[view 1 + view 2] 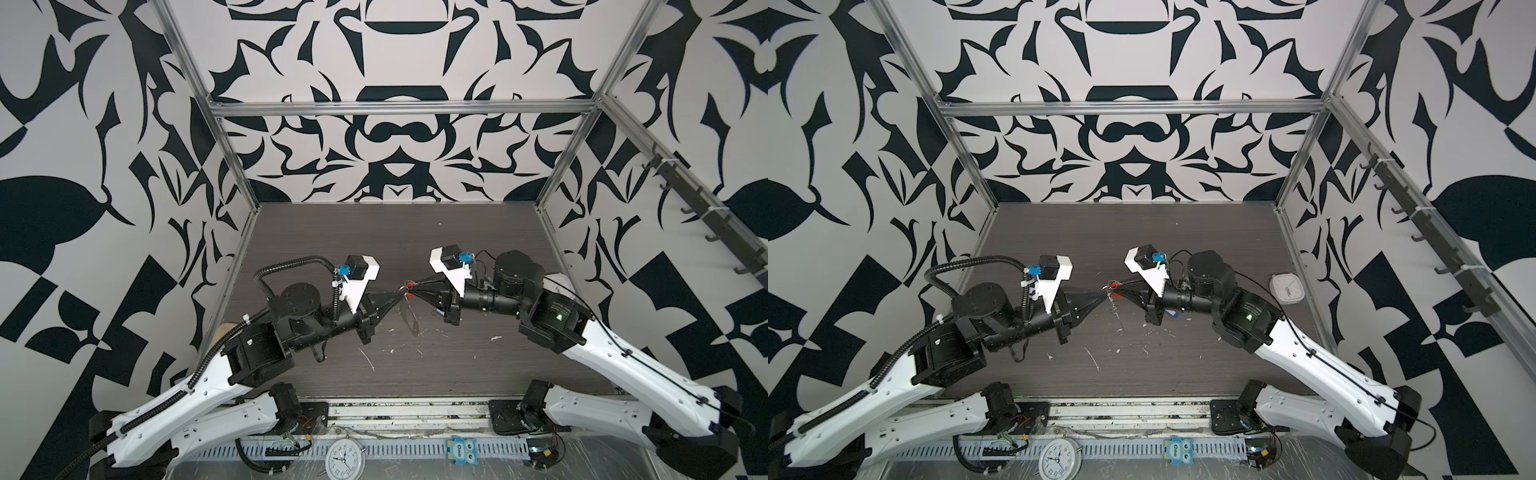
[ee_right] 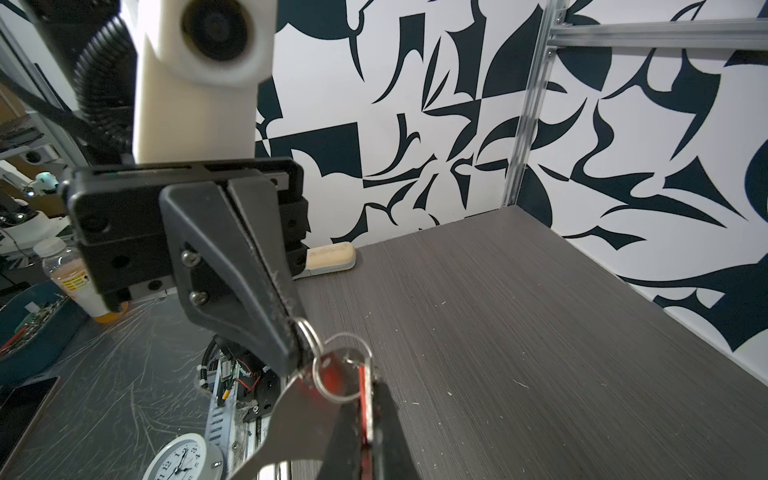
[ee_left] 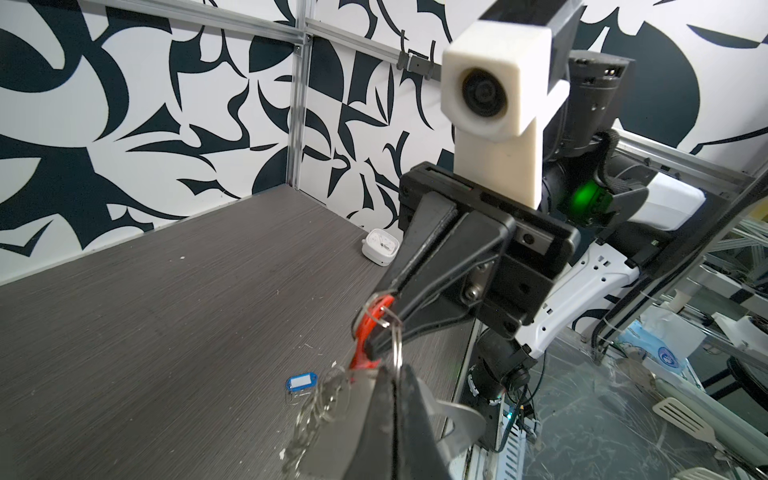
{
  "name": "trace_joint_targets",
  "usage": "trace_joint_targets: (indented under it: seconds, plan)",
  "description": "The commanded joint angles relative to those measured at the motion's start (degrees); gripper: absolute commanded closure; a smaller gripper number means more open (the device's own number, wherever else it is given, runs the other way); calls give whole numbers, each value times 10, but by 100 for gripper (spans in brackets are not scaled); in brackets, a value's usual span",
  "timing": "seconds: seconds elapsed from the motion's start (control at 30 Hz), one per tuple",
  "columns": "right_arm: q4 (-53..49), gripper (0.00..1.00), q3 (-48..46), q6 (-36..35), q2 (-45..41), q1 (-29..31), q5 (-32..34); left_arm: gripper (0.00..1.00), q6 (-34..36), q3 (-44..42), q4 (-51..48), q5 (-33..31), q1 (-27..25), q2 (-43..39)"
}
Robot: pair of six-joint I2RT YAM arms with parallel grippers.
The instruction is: Remove the keys from the keyring
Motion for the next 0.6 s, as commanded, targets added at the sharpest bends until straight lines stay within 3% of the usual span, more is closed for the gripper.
trace_joint_targets:
  seconds: [0.0,0.57]
  plan:
    - [2,100,27,-10,1,-3,-18,100,6,-3,23,26,1,-9]
    - [9,100,26,-16,21,-6,-5,100,-24,-22,89,76,1,-32]
